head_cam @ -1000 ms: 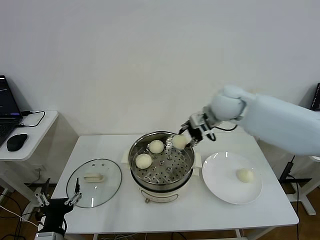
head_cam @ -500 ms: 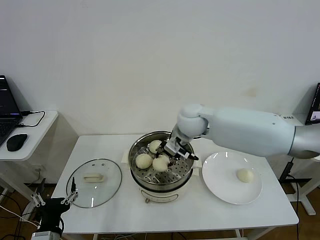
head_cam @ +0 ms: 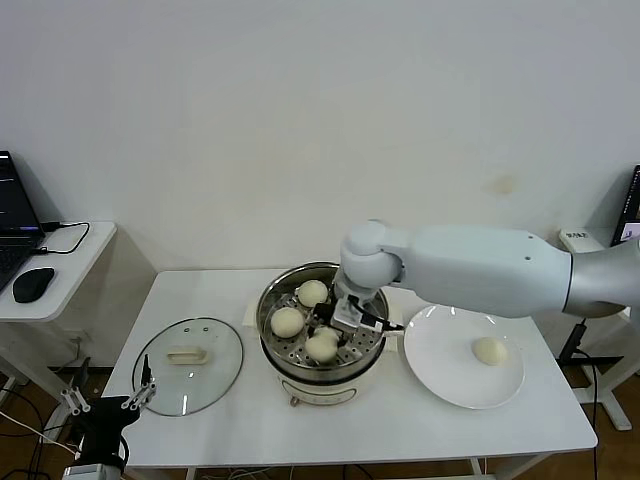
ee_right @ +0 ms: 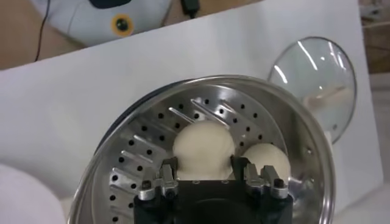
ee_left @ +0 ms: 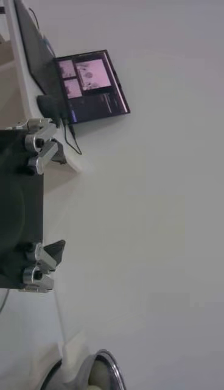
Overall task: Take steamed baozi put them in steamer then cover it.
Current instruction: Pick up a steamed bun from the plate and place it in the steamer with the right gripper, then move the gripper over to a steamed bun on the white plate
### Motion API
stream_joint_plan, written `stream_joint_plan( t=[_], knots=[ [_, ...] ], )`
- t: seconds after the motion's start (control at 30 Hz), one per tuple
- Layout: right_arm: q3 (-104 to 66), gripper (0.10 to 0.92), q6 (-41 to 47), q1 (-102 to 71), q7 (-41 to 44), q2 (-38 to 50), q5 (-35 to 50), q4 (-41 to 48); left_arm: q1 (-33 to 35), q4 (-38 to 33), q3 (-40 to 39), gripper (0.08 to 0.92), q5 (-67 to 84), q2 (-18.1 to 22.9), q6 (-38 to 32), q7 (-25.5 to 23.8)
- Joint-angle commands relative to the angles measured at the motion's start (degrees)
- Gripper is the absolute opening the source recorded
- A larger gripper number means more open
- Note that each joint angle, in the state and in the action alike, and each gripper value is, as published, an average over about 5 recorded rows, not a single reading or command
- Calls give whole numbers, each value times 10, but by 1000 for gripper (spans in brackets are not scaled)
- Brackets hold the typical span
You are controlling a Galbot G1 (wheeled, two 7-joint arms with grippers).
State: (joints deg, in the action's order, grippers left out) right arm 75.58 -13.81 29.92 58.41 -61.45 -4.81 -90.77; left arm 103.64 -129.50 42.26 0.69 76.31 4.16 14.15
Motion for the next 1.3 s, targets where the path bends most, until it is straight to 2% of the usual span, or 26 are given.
stream_joint_plan(
  t=[0.03, 0.23, 0.33, 0.57, 0.77, 1.03, 1.3],
  knots=[
    [2, 629, -29, -2, -4, 1, -18, -4, 0, 1, 0, 823, -1, 0, -1, 0],
    [-32, 783, -20, 11, 0, 32, -16, -1, -1, 0, 3, 823, 0, -4, -1, 0],
    [-67, 817, 7, 19, 10, 60, 3, 1, -1, -1, 6, 823, 0, -7, -1, 0],
    [-125, 823, 142, 33, 54, 163, 95, -6, -2, -2, 6, 823, 0, -16, -1, -2],
    [-163, 823, 264, -16, 58, 294, 97, -18, -7, -2, -4, 823, -1, -24, 0, -3],
    [-280, 823, 241, -189, 62, 405, 14, 8, -17, 3, -17, 823, -2, -35, 1, -5],
    [-467, 823, 224, -415, 55, 415, -55, 52, -13, 9, -22, 823, -4, -39, 0, -5]
  ],
)
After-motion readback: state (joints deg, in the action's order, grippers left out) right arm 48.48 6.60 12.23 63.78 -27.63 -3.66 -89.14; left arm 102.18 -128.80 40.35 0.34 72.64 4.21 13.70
